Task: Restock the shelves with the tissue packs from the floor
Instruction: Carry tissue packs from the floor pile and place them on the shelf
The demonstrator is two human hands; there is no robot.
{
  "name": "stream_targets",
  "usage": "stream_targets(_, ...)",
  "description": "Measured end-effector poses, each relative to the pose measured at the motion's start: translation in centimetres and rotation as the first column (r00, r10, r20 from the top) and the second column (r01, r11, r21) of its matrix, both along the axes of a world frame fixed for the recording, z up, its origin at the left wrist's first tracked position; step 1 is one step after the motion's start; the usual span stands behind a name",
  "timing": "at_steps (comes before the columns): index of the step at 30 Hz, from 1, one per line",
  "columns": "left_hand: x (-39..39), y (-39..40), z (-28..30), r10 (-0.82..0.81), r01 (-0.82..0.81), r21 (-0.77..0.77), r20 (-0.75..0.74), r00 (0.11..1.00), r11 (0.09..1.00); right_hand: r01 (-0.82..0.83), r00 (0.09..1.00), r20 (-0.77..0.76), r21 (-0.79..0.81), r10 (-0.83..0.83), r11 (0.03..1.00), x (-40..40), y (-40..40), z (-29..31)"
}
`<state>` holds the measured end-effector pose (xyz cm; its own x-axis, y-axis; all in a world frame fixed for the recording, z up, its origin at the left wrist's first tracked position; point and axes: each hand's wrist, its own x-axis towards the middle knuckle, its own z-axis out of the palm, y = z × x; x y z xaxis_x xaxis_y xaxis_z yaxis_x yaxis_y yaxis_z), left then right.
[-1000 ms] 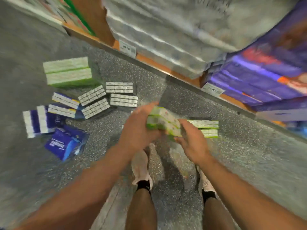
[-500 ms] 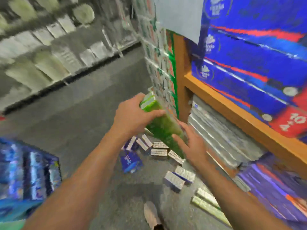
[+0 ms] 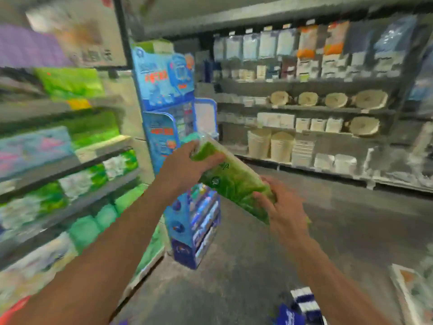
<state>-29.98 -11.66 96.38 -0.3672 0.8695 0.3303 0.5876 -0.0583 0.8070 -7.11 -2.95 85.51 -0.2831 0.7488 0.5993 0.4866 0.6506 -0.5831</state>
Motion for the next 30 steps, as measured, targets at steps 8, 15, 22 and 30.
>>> stream_targets(8, -21.9, -7.6, 0.9, 0.34, -0.331, 0.085, -0.134, 0.931, 0.94, -0.357, 0.934, 0.03, 0.145, 0.357, 0.923, -28.1, 3.0, 2.1)
stream_targets(15, -32.2, -4.0, -2.3, 0.455, -0.428, 0.155, -0.281, 0.845, 0.891, -0.498, 0.865, 0.002, 0.125, 0.502, 0.858, -42.1, 9.1, -0.7)
stream_targets(22, -39.8, 5.5, -5.1, 0.575, -0.566, 0.133, -0.326, 0.751, 0.814, -0.52, 0.853, 0.111, 0.276, 0.51, 0.809, -54.7, 22.6, -0.8)
stream_targets(30, -49.1, 13.3, -5.8, 0.741, -0.78, 0.154, -0.465, 0.484, 0.606, -0.457, 0.882, 0.15, 0.502, 0.447, 0.734, -68.1, 31.7, 3.6)
